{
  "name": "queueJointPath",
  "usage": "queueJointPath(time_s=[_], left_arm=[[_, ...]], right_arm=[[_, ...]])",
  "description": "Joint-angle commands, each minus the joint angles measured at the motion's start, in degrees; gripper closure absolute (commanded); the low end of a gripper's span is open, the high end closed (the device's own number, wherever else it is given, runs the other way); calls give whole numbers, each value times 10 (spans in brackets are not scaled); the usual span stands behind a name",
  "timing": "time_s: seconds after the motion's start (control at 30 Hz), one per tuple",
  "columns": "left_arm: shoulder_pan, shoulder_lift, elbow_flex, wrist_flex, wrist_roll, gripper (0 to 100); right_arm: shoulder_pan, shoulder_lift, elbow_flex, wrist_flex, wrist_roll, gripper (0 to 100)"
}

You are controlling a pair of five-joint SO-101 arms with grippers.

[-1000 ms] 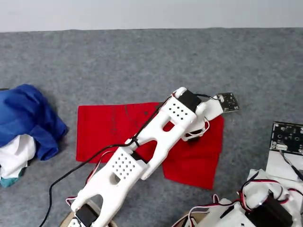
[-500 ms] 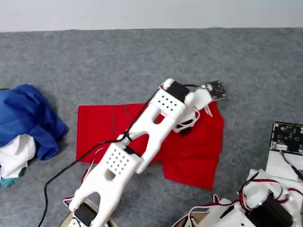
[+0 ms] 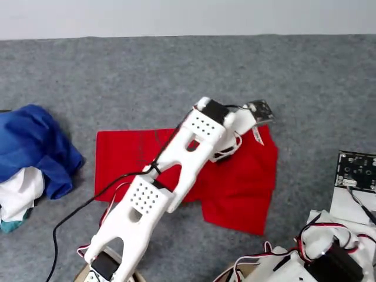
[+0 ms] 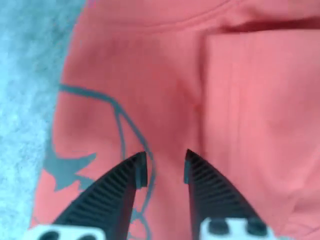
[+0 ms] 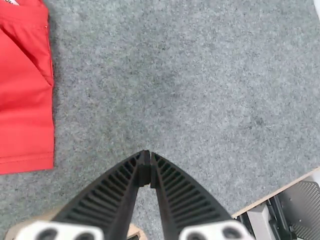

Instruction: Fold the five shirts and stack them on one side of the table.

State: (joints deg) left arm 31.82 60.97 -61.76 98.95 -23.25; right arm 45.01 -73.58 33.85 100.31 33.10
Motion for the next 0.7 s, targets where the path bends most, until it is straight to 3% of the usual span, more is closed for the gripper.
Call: queueJointPath(time_s=[0.0, 0.3, 0.67], left_arm=[[-8, -21, -10, 16, 2, 875], [47, -158, 80, 16, 6, 874], [163, -339, 390, 4, 48, 874]], right_arm=[[7, -1, -3, 20, -6, 988], [7, -5, -3, 22, -6, 988], [7, -4, -3, 22, -6, 988]])
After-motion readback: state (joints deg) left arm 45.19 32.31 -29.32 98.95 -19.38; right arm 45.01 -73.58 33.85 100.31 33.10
